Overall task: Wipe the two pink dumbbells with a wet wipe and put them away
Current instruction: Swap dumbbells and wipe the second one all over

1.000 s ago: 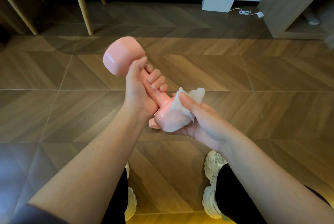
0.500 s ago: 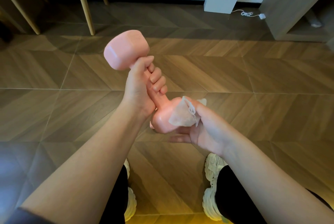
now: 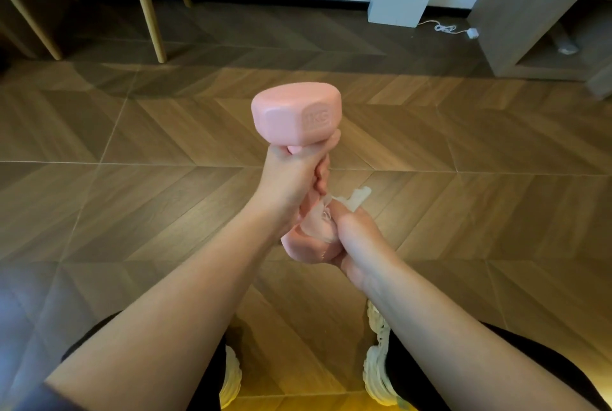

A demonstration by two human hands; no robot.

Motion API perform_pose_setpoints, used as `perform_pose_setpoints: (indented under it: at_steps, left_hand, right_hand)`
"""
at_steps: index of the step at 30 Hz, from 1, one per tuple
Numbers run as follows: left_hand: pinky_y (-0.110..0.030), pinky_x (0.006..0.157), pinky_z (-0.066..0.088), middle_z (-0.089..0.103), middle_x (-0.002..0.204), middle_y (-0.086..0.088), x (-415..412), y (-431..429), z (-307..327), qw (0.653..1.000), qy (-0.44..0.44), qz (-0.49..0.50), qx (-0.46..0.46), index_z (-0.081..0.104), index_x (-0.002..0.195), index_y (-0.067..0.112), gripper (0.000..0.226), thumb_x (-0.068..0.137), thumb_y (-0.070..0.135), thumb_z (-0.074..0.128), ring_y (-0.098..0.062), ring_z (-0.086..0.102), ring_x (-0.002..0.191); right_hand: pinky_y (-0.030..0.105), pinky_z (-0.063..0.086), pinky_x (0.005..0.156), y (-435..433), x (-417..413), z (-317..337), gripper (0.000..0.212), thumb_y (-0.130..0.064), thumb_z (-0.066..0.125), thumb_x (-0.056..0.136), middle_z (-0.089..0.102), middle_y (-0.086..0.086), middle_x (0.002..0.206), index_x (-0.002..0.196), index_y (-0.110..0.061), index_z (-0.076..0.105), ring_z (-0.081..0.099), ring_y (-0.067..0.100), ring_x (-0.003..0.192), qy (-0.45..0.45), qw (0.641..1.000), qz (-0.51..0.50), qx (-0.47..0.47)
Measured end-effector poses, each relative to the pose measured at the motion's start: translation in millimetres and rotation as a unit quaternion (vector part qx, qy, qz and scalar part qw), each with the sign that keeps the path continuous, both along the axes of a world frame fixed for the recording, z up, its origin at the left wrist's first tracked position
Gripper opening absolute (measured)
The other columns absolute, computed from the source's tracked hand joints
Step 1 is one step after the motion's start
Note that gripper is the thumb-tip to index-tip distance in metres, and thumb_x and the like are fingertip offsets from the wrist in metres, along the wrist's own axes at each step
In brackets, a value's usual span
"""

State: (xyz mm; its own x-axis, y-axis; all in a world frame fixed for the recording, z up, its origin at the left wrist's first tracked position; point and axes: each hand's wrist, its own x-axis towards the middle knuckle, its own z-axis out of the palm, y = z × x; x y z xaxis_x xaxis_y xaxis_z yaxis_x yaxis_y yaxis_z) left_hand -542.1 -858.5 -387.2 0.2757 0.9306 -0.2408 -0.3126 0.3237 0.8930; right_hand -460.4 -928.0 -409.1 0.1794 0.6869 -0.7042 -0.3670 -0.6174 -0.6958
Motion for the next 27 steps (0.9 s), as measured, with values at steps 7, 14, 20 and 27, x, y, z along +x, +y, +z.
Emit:
perform_pose_setpoints:
  at_steps: [7, 14, 20, 27]
  left_hand:
    - [-0.036, 0.054, 0.022, 0.032, 0.044, -0.002, -13, 9, 2, 0.995, -0.064, 0.027, -0.068, 0.041, 0.05, 0.016, 0.046, 0.092, 0.01, 0.06, -0.016, 0.029, 0.04]
    - [-0.041, 0.054, 0.015, 0.031, 0.042, 0.0, -15, 5, 4, 0.992, -0.106, -0.065, -0.002, 0.042, 0.046, 0.019, 0.039, 0.081, 0.013, 0.058, -0.013, 0.029, 0.035]
    - [-0.037, 0.059, 0.038, 0.045, 0.048, -0.01, -11, 7, 5, 0.999, -0.01, -0.028, 0.028, 0.048, 0.05, 0.012, 0.037, 0.082, 0.021, 0.064, -0.023, 0.044, 0.046]
    - [-0.035, 0.055, 0.029, 0.035, 0.041, -0.001, -9, 9, -3, 0.998, -0.014, 0.055, -0.04, 0.042, 0.041, 0.019, 0.047, 0.08, 0.019, 0.069, -0.019, 0.034, 0.04]
  right_hand:
    - [0.049, 0.06, 0.078, -11, 11, 15, 0.031, -0.026, 0.044, 0.099, 0.069, 0.017, 0.117, 0.124, -0.013, 0.058, 0.069, 0.03, 0.098, 0.043, 0.996, 0.079, 0.027]
    - [0.048, 0.06, 0.078, -12, 7, 19, 0.031, -0.024, 0.041, 0.1, 0.069, 0.026, 0.115, 0.118, -0.01, 0.062, 0.068, 0.044, 0.103, 0.133, 0.987, 0.093, 0.002]
    - [0.051, 0.06, 0.079, -11, 9, 20, 0.024, -0.016, 0.043, 0.101, 0.074, 0.02, 0.103, 0.11, -0.006, 0.063, 0.071, 0.037, 0.098, 0.096, 0.993, 0.044, 0.047]
    - [0.055, 0.059, 0.081, -7, 2, 16, 0.018, -0.018, 0.05, 0.1, 0.073, 0.014, 0.103, 0.104, -0.013, 0.067, 0.073, 0.03, 0.095, -0.002, 0.998, 0.055, 0.038]
